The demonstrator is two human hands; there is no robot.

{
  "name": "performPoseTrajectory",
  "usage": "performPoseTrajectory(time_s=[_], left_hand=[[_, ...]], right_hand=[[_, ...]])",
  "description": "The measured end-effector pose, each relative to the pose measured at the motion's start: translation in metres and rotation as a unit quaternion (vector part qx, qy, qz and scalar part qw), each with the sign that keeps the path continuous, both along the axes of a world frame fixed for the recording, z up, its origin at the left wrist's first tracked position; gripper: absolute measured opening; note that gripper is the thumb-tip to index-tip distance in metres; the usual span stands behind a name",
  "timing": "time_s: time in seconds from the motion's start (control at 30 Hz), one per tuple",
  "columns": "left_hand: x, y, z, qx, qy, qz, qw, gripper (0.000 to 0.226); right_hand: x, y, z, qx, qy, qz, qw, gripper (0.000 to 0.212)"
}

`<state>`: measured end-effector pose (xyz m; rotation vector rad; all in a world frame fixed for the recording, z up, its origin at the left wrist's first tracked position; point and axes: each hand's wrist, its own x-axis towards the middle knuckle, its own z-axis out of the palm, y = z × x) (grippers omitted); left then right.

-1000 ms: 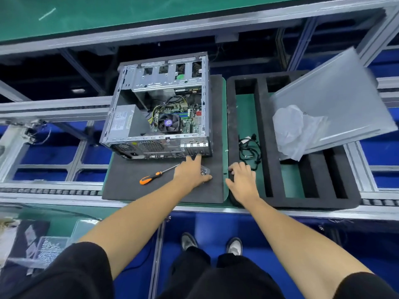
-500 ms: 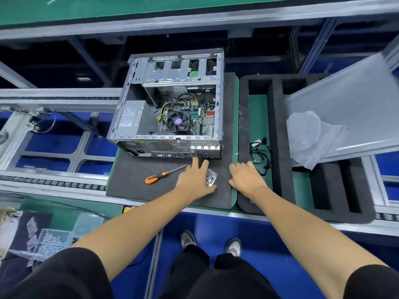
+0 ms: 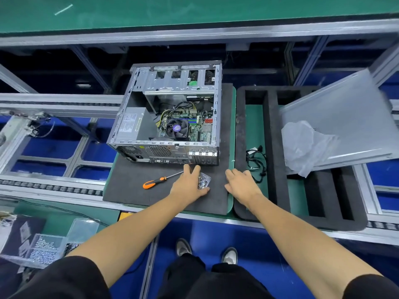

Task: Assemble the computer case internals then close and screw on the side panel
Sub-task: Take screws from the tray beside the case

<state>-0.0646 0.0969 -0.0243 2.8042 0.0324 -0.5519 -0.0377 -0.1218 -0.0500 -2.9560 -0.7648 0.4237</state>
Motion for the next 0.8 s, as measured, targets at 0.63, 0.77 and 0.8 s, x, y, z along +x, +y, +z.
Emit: performPoseTrajectory(time_s=[0.63,0.77,0.8], left_hand=[[0.013,0.02,0.012,0.001,0.039,-0.007,0.999,0.074],[0.012,0.019,0.011,-0.037,0.047,0.002,0.998,0.072],[0.011,0.018,0.011,-0.041,0.048,0.003,0.998,0.071]], right_hand=[[-0.038,0.031,-0.01,0.162,0.036,-0.006,0.986,0.046],[-0.045,0.031,-0.015,0.181,0.05,0.007,0.982,0.054],[-0.046,0.03,-0.017,0.185,0.053,0.005,0.981,0.054]])
